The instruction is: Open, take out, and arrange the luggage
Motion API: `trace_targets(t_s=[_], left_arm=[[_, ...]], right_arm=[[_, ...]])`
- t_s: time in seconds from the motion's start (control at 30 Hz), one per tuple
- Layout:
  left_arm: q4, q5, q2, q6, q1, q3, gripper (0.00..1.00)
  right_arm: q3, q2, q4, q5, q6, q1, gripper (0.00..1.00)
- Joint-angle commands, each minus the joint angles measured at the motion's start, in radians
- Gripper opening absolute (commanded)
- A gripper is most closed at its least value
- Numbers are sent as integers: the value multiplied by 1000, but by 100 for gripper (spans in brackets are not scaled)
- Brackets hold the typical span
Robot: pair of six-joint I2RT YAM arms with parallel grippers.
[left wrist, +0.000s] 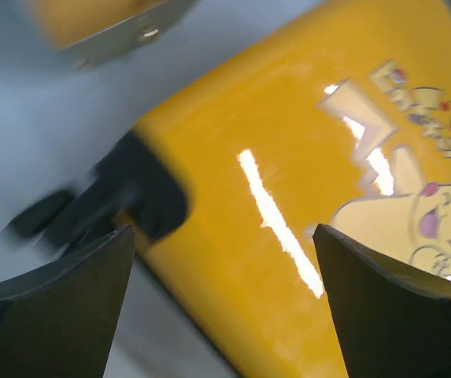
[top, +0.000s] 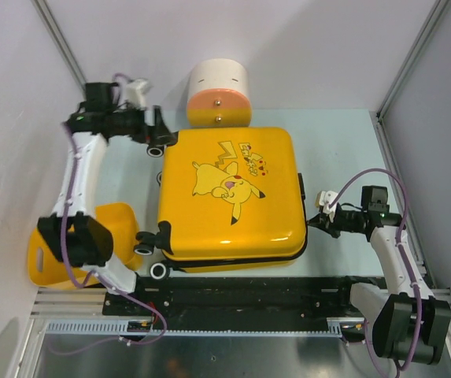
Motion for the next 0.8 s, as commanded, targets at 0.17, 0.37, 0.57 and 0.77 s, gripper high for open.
trace_targets(t_s=[0.17,0.37,0.57,0.77], left_arm=[[-6,106,-198,-53,209,-333,100],[63,177,-88,-99,127,-383,94],[74,153,48,-50,-94,-295,77],[74,80,160,-15,-138,-209,59]], right_arm=[[-7,-77,-9,6,-1,50,0],[-18,-139,-119,6,-57,54,0],[-22,-260,-279,2,-87,54,0],[-30,-329,-210,89,-17,11,0]])
